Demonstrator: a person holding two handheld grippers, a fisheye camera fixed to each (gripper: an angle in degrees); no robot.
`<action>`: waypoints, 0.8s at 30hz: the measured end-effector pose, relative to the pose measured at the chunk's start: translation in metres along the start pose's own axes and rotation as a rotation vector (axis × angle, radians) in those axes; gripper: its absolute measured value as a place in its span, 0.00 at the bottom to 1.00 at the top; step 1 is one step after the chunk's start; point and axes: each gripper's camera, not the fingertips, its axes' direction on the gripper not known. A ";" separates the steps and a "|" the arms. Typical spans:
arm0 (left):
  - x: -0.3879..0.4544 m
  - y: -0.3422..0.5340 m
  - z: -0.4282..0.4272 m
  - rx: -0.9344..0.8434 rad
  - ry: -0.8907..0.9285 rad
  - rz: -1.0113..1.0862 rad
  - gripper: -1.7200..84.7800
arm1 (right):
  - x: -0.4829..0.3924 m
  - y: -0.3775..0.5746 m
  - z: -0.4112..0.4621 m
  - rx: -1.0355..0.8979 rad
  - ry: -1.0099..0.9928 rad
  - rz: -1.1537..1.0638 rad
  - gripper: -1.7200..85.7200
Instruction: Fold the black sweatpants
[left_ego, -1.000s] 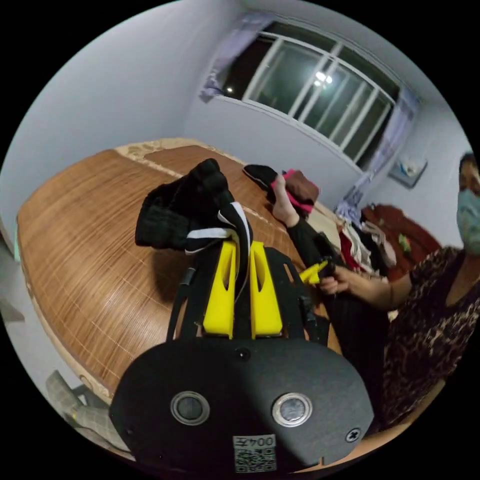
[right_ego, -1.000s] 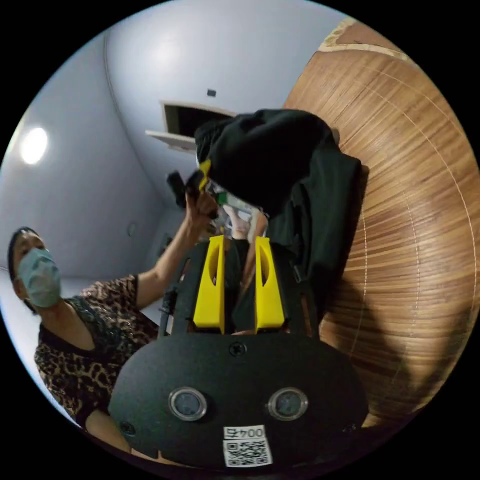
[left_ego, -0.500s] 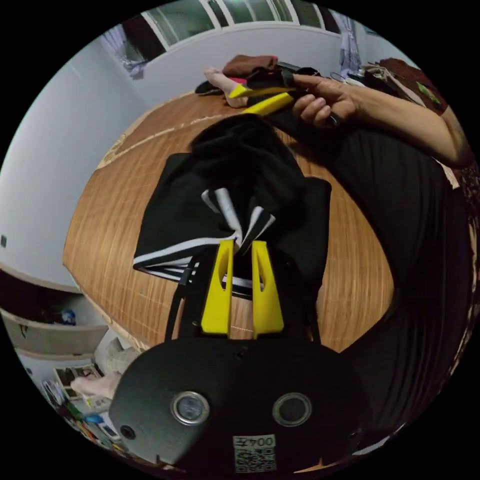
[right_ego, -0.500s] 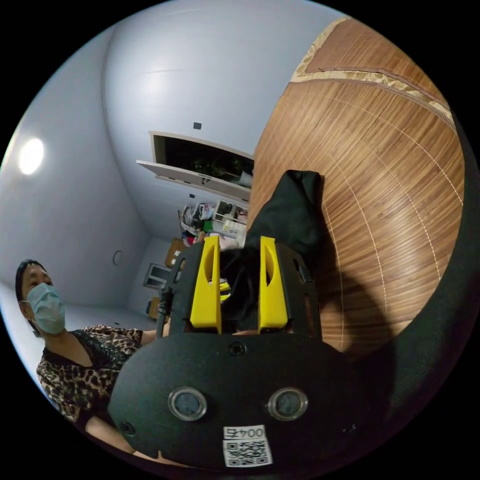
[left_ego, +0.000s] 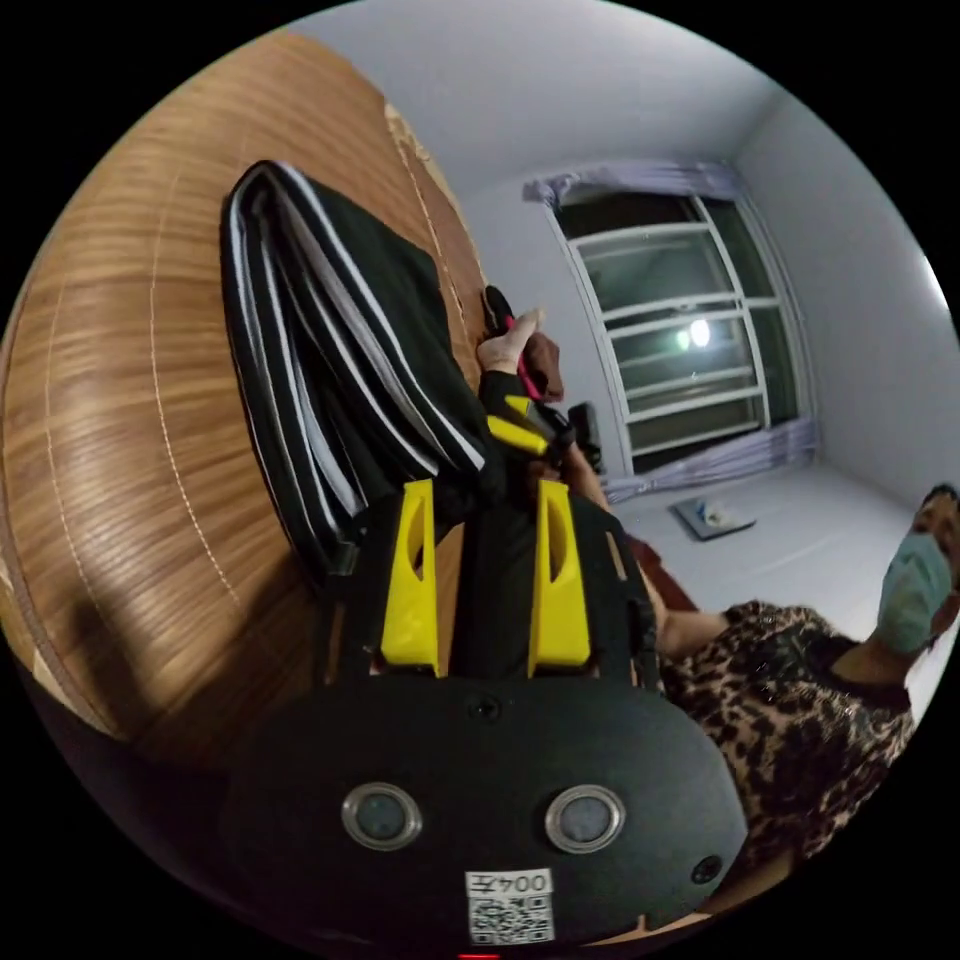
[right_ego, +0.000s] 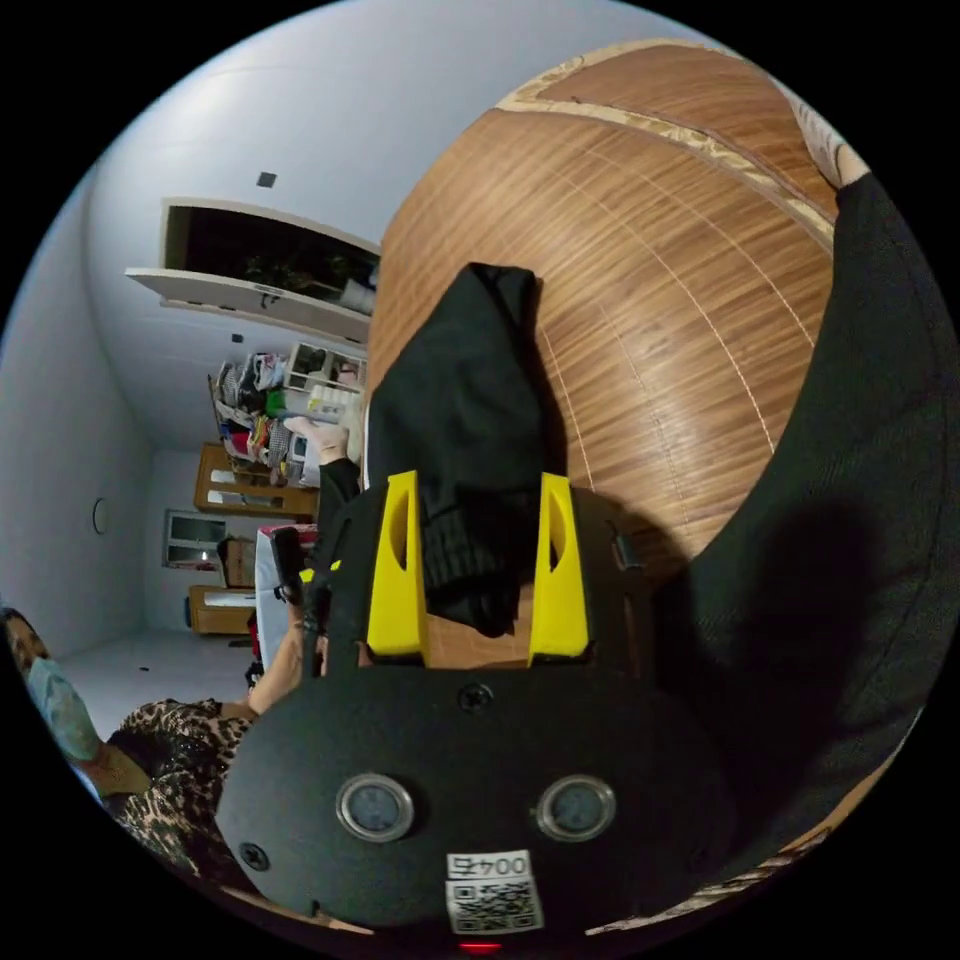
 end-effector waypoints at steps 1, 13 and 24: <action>-0.005 0.001 -0.001 0.015 -0.001 -0.022 0.19 | 0.005 0.001 0.005 -0.023 -0.002 0.026 0.22; -0.054 -0.002 0.001 0.054 -0.025 -0.277 0.24 | 0.022 -0.012 0.035 -0.154 -0.076 0.162 0.22; -0.072 0.001 0.003 0.069 -0.031 -0.314 0.13 | 0.004 -0.010 0.034 -0.171 -0.090 0.108 0.18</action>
